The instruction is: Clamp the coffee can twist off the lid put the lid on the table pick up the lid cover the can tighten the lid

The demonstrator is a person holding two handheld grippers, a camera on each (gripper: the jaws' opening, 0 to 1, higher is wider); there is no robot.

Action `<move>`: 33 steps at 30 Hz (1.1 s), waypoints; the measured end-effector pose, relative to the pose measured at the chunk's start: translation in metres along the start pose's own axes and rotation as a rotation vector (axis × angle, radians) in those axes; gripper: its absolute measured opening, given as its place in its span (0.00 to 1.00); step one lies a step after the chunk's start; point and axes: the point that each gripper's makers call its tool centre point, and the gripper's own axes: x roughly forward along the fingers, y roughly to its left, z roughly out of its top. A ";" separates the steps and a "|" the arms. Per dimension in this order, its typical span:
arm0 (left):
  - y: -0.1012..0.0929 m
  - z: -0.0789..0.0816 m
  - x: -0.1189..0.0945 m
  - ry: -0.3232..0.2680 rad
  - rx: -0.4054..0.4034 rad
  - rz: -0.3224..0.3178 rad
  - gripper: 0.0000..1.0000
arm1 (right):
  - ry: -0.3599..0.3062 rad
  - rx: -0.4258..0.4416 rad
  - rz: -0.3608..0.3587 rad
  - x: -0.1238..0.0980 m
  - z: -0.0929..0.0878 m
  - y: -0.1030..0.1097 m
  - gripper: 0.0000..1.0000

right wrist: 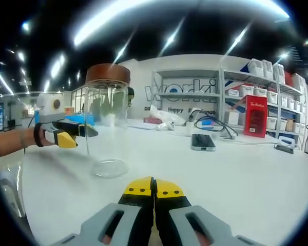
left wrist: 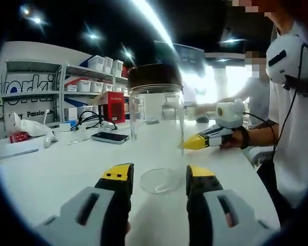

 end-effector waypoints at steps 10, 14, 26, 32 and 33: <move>0.001 -0.006 0.002 0.001 -0.010 -0.037 0.38 | 0.003 -0.002 -0.002 0.000 0.000 0.000 0.00; 0.003 -0.006 0.003 -0.004 -0.012 -0.048 0.38 | 0.003 -0.001 -0.002 0.000 0.000 0.000 0.00; 0.001 -0.003 0.012 -0.014 0.041 -0.078 0.41 | -0.001 0.010 0.010 0.000 0.001 0.001 0.00; 0.001 -0.001 0.014 -0.024 0.058 -0.095 0.41 | 0.002 0.007 0.004 0.001 0.000 0.000 0.00; 0.003 0.000 0.016 -0.024 0.062 -0.097 0.41 | 0.002 0.008 0.001 0.001 0.000 0.000 0.00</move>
